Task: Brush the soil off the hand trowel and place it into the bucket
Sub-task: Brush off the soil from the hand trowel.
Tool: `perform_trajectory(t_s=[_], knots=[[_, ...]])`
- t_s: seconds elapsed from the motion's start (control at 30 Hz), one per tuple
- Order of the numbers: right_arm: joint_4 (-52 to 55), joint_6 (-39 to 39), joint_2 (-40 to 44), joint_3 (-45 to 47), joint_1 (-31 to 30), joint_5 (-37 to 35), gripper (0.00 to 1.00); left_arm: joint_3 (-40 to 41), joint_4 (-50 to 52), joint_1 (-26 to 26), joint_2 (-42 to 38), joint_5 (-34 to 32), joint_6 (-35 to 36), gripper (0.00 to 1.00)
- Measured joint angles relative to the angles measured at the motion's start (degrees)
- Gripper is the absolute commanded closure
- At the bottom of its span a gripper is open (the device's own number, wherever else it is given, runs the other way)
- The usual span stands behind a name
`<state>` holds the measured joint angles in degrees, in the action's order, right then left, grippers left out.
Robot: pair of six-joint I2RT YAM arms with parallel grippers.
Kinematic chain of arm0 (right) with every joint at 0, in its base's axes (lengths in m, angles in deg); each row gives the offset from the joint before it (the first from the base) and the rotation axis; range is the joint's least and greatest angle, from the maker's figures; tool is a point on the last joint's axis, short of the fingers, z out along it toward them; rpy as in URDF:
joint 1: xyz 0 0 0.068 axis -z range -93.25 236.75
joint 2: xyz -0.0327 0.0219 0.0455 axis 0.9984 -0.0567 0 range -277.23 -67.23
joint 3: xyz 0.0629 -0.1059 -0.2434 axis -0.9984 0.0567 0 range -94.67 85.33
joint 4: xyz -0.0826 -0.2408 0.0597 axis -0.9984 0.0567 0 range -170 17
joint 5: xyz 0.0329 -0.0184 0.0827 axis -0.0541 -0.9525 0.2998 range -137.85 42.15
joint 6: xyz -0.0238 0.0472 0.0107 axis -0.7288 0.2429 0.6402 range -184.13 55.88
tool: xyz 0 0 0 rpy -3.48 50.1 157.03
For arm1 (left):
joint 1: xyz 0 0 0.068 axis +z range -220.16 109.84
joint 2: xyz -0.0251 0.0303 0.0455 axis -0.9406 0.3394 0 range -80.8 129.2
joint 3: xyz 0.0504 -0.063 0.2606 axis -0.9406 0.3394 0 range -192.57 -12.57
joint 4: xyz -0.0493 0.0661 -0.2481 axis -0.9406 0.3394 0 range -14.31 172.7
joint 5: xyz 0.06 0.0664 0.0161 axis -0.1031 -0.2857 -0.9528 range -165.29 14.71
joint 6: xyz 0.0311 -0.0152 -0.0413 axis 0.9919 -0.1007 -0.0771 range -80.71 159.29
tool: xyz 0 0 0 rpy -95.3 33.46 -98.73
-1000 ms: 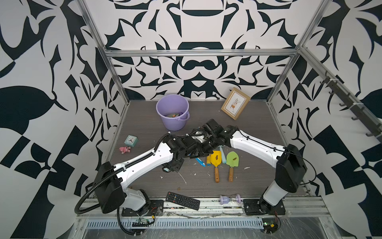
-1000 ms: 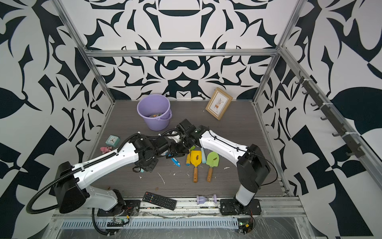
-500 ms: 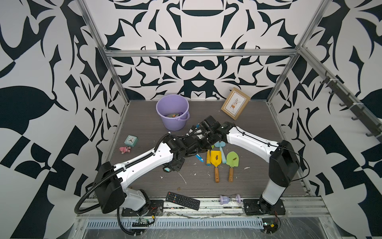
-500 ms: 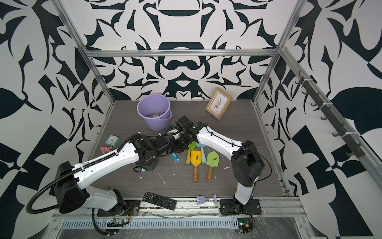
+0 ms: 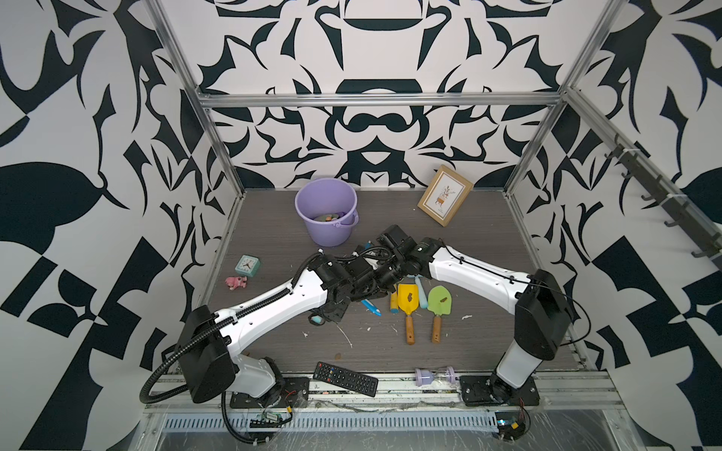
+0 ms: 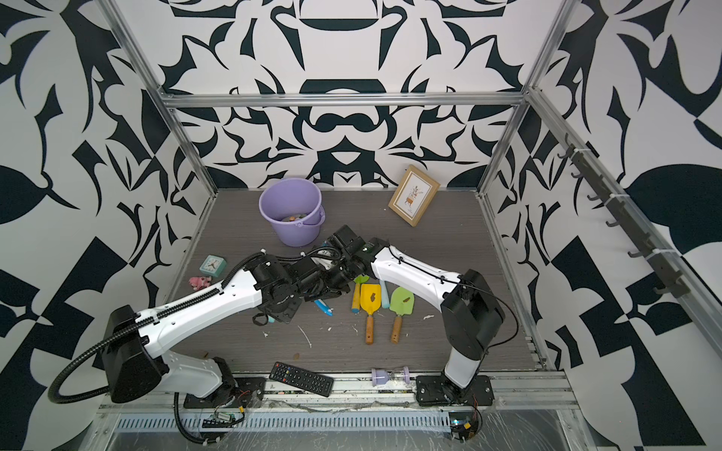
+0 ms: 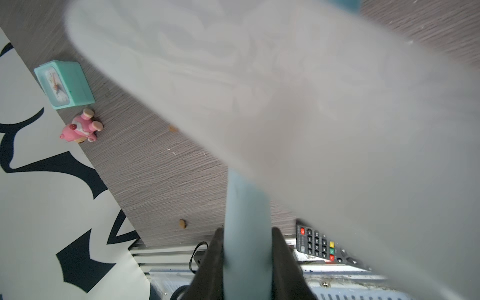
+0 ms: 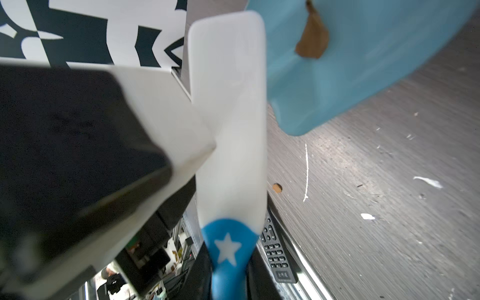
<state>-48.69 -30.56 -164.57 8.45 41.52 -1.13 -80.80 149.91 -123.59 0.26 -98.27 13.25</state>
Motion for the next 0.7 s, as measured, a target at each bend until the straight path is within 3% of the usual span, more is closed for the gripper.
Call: perform_trajectory(t_s=[0.33,0.53,0.7], knots=[[1.9,-1.0,-0.7,-3.5,2.8,-8.3,1.0,0.0,-0.6,0.0,-0.5,-0.2,0.0,1.0],[1.9,-1.6,-5.4,-5.7,2.0,-7.5,1.0,0.0,-0.7,0.0,-0.5,-0.3,-0.1,1.0],[1.9,-1.8,-4.3,-4.2,-1.0,-3.9,1.0,0.0,-0.5,0.0,-0.7,-0.7,-0.3,1.0]])
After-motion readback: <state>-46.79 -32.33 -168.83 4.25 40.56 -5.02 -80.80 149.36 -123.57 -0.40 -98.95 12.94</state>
